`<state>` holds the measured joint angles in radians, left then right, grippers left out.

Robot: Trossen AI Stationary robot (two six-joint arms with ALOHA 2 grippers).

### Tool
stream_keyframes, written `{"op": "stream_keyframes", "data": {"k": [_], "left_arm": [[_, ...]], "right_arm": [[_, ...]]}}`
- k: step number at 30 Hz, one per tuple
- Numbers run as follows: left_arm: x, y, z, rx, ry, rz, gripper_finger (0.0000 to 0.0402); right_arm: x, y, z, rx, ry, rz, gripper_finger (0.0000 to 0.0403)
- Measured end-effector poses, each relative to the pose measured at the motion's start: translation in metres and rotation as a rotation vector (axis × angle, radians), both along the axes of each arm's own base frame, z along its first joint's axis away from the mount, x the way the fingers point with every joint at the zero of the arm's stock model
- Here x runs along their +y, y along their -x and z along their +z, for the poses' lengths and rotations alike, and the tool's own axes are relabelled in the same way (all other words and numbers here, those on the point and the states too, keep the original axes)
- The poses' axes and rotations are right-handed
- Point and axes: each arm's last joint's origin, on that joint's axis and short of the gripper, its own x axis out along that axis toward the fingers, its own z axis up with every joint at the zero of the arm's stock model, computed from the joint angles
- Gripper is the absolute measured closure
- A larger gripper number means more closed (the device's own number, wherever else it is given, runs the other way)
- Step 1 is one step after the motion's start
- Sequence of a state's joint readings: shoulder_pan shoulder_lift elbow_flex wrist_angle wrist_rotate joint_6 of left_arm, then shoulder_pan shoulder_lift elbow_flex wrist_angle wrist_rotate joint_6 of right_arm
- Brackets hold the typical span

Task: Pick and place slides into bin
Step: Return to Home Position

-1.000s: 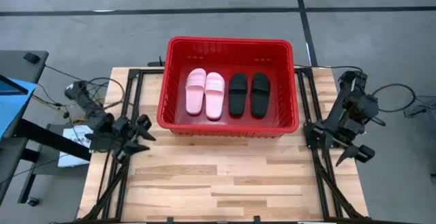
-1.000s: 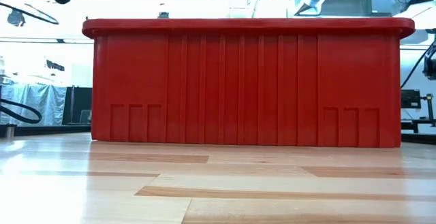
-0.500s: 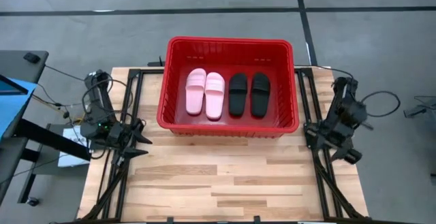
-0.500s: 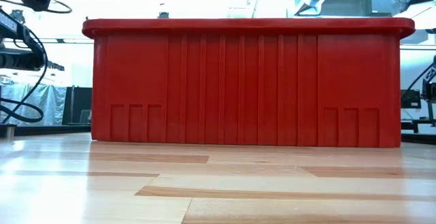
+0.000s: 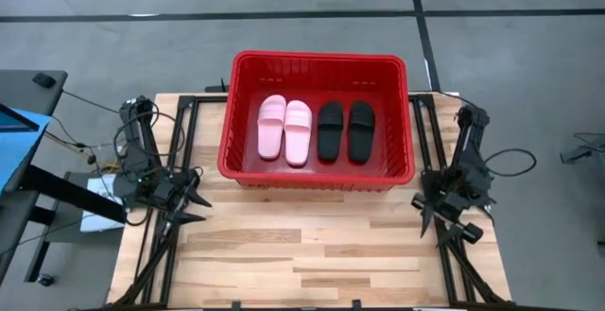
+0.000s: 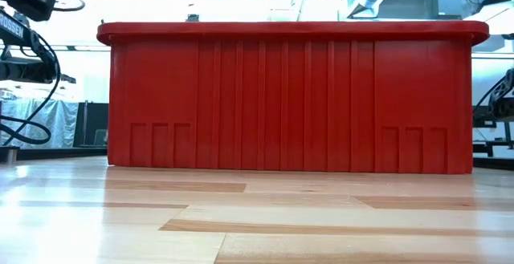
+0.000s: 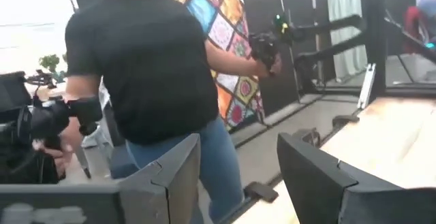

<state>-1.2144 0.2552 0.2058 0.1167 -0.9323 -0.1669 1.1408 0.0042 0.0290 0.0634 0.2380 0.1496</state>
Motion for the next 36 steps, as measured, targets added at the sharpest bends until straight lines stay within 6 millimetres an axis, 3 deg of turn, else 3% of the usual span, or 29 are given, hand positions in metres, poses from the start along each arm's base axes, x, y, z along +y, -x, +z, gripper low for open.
{"op": "stream_keyframes", "data": {"k": [12,36], "left_arm": [[-0.0040,0.0013,-0.0068,0.057,0.012,-0.140,0.0236],[-0.0040,0.0013,-0.0071,0.060,0.013,-0.141,0.0236]], "right_arm": [[0.0014,-0.0004,-0.0082,0.035,0.007,-0.033,0.0214],[0.0015,-0.0004,-0.0085,0.036,0.008,-0.033,0.0213]]}}
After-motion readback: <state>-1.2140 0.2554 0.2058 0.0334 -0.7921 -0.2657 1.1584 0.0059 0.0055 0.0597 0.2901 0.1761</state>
